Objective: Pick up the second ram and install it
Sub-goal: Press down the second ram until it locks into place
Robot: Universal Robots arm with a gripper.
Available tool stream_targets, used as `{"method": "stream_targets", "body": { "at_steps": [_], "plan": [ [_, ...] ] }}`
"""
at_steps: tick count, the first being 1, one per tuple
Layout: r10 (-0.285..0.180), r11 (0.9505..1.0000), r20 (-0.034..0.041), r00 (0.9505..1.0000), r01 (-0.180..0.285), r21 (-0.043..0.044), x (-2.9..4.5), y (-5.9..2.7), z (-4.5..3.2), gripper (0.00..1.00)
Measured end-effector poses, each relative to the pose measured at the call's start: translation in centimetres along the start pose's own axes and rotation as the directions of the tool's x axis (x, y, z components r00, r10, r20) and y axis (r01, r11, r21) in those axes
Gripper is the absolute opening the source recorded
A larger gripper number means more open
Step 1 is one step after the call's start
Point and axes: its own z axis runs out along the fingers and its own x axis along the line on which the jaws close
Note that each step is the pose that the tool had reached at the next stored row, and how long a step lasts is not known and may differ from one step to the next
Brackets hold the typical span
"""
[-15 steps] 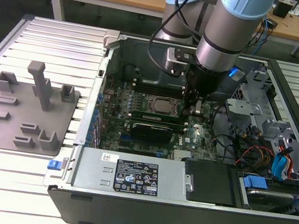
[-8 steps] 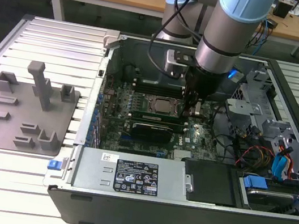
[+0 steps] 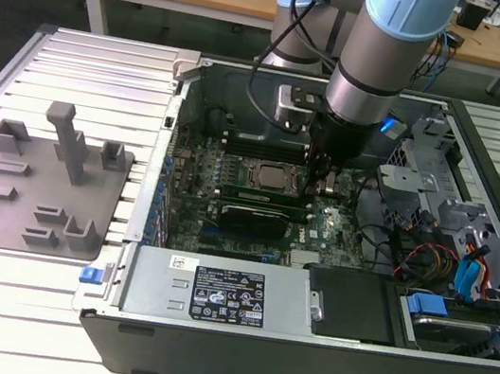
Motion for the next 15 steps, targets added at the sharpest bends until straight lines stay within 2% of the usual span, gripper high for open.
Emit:
{"method": "stream_targets", "body": {
  "at_steps": [2,6,8,13,14,15],
  "plan": [
    [0.000,1.0000,0.0013,1.0000,0.000,0.0003,-0.02,0.00,-0.06,0.08],
    [0.000,1.0000,-0.0008,1.0000,0.000,0.0001,-0.03,0.09,-1.95,0.08],
    [0.000,1.0000,-0.0021,1.0000,0.000,0.0001,-0.04,0.11,-2.42,0.08],
    [0.000,1.0000,-0.0022,1.0000,0.000,0.0002,-0.03,0.22,-2.46,0.08],
    [0.000,1.0000,-0.0023,1.0000,0.000,0.0001,-0.03,0.93,-2.43,0.08],
    [0.000,1.0000,-0.0023,1.0000,0.000,0.0001,-0.02,1.26,-2.41,0.08]
  ]
}}
